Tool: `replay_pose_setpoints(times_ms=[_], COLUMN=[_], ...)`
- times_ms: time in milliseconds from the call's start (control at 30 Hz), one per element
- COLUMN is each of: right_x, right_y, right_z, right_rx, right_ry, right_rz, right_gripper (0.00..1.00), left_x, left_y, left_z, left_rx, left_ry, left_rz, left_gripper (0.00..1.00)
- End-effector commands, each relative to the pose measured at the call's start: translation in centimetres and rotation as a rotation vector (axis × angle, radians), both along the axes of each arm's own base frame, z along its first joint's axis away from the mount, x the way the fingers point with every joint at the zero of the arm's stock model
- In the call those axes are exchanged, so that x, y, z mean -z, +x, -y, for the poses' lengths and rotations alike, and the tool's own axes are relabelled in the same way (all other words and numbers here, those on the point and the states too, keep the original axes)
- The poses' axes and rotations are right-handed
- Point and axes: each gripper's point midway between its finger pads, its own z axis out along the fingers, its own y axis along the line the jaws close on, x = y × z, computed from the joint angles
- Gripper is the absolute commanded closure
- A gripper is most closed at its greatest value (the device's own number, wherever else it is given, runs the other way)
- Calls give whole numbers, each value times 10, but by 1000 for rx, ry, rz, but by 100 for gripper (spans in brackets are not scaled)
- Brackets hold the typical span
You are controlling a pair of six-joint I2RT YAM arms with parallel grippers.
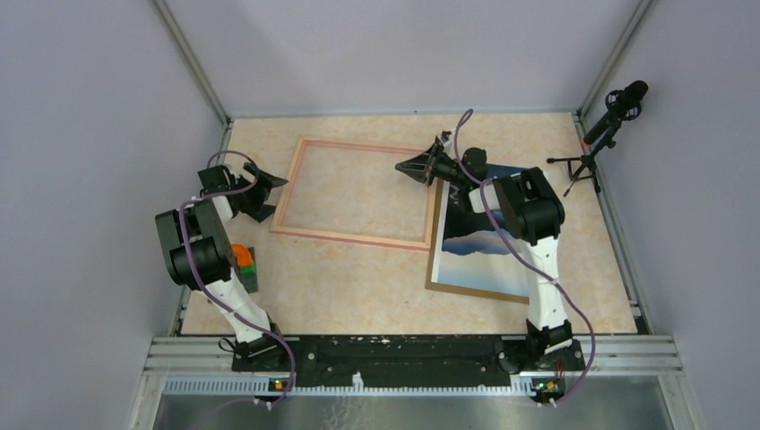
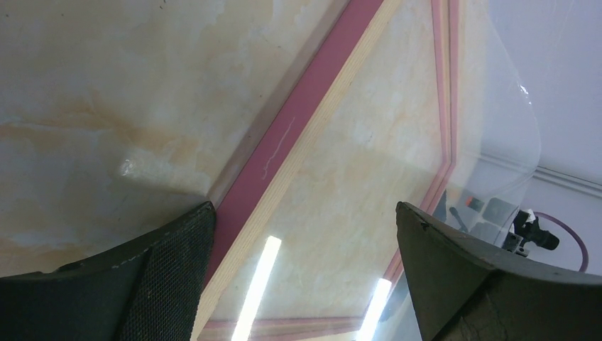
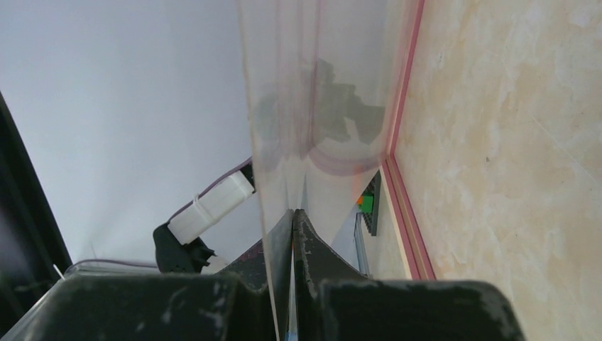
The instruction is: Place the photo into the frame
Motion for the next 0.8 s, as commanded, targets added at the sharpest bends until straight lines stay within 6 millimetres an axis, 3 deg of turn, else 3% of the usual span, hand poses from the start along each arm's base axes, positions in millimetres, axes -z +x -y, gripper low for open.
replay_pose_setpoints(times_ms=[0,333,767], right_x=[-27,-6,4], right_y=[1,-7,-15], right_z=[-6,-10,-14], right_rx=[6,-1,20], right_ry=[21,12,-18], right_rz=[108,75,106], right_gripper=[100,100,100], left_x=[-2,-2,-3], left_y=[-3,-3,-4], left_z=[7,8,9], left_rx=[22,24,25], left_ry=[-26,-33,-39], left_rz=[6,7,11], left_gripper=[1,1,1])
